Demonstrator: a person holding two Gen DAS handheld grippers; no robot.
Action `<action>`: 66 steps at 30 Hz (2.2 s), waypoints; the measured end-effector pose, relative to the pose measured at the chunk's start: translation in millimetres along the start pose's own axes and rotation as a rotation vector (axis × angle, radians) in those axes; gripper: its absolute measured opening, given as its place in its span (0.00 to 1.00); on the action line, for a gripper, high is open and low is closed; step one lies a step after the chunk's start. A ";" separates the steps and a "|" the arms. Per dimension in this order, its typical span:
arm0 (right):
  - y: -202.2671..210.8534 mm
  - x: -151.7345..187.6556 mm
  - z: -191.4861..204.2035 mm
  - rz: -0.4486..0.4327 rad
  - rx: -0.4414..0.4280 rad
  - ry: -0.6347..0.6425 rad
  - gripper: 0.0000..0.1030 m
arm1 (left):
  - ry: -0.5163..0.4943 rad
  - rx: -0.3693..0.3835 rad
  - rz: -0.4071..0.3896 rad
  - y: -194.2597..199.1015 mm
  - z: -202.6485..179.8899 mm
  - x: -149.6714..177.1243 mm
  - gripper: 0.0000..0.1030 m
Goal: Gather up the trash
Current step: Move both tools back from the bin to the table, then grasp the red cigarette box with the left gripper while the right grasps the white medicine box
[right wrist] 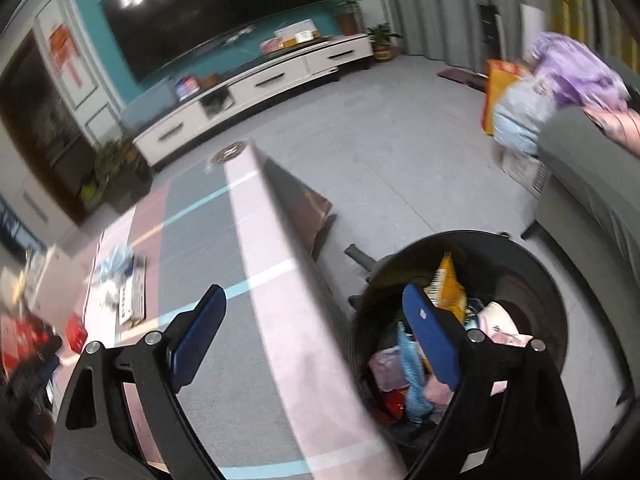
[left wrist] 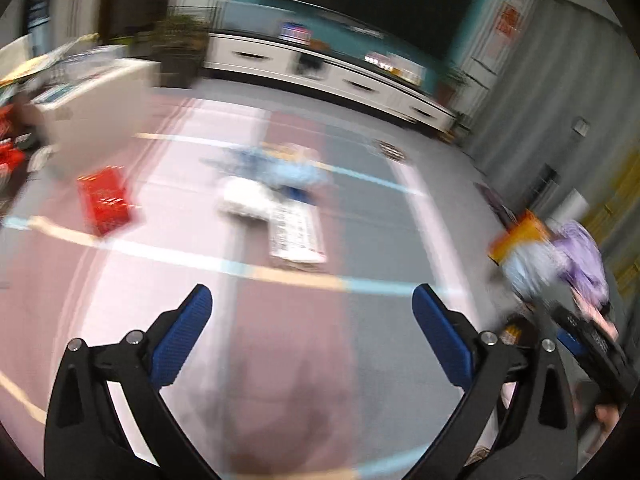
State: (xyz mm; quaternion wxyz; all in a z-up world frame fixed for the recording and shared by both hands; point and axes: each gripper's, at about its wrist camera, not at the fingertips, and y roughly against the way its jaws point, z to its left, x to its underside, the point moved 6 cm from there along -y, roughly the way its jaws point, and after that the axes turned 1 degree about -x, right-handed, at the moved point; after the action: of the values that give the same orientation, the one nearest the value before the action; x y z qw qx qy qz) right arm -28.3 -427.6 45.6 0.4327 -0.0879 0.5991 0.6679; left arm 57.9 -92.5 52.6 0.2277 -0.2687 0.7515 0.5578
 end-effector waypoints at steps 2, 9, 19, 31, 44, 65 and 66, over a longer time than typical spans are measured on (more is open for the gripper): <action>-7.8 3.6 16.8 0.007 0.001 0.032 0.86 | 0.072 -0.097 -0.015 -2.6 52.8 -18.2 0.97; -42.3 19.2 102.4 0.069 -0.043 0.216 0.85 | 0.238 -0.265 0.002 -32.0 163.5 -57.5 0.97; -133.7 30.6 250.3 0.247 -0.153 0.378 0.50 | 0.248 -0.329 0.078 -90.3 186.5 -65.3 0.92; -197.8 41.4 295.9 0.286 -0.093 0.440 0.49 | 0.317 -0.288 0.114 -108.1 204.9 -58.7 0.63; -198.4 51.8 301.3 0.295 -0.091 0.504 0.54 | 0.355 -0.183 0.084 -74.3 185.4 -33.0 0.62; -75.9 87.1 208.9 0.231 -0.173 0.469 0.20 | 0.155 -0.019 -0.034 35.1 65.8 10.8 0.62; -66.3 84.5 199.6 0.219 -0.185 0.446 0.20 | 0.145 -0.011 -0.032 35.5 58.9 12.6 0.62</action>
State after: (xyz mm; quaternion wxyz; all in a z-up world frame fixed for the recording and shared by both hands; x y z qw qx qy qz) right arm 45.5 -218.8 -2.9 0.2052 -0.2068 0.6218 0.7270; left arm 27.6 -29.5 53.8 0.1801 -0.3217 0.7587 0.5371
